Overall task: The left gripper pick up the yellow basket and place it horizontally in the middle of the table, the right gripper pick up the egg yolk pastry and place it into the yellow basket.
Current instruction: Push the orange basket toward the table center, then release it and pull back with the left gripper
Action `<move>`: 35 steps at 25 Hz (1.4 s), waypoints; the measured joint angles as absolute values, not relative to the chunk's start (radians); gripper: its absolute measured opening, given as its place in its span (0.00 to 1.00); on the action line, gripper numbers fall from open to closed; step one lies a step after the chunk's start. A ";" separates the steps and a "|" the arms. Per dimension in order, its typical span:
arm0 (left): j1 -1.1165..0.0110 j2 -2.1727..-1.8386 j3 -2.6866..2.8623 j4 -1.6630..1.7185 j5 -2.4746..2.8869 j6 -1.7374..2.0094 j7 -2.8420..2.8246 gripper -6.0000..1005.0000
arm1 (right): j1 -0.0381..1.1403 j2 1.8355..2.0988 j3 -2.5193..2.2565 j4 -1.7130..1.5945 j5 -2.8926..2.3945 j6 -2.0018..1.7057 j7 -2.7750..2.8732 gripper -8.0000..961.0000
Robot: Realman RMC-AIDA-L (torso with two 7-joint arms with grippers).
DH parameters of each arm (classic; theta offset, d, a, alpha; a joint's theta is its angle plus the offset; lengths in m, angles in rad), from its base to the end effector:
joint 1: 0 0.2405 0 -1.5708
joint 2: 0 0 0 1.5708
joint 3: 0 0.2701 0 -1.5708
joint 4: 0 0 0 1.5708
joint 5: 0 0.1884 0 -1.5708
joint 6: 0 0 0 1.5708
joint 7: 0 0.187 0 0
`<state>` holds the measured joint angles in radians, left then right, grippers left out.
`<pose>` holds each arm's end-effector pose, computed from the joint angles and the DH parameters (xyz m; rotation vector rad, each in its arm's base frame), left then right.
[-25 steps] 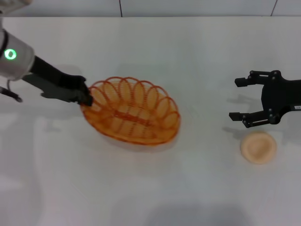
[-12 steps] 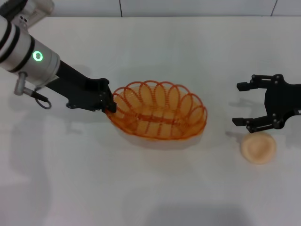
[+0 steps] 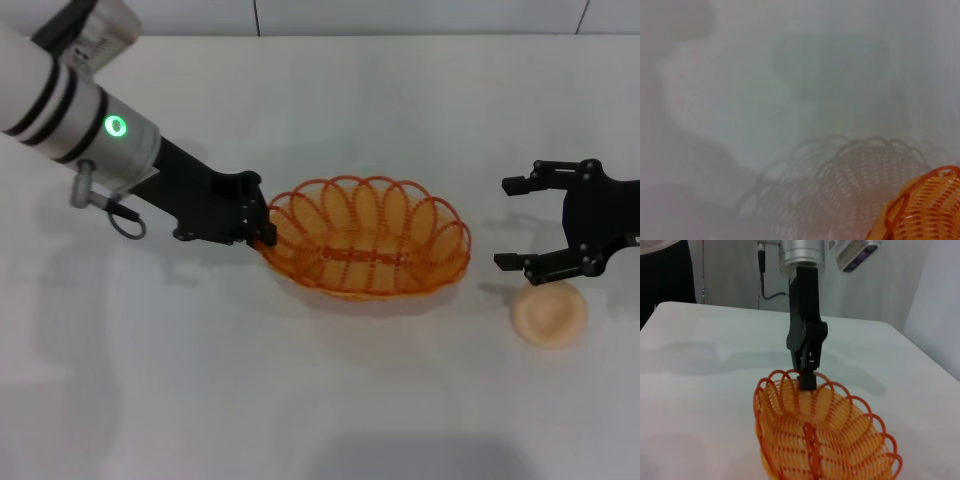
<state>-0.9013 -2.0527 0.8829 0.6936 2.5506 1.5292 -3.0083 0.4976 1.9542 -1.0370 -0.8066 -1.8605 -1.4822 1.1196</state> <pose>-0.2085 0.3775 -0.0684 -2.1066 -2.1416 0.1562 0.2460 0.3459 -0.0180 -2.8196 -0.0707 0.3591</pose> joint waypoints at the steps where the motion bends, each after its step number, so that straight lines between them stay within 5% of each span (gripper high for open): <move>1: -0.909 -2.053 0.884 0.681 2.551 1.522 -3.008 0.10 | 0.496 1.954 -1.037 -0.809 -1.860 -1.484 1.119 0.90; 35: -0.929 -2.056 0.877 0.601 2.502 1.462 -3.009 0.18 | 0.485 1.961 -1.037 -0.814 -1.856 -1.486 1.094 0.90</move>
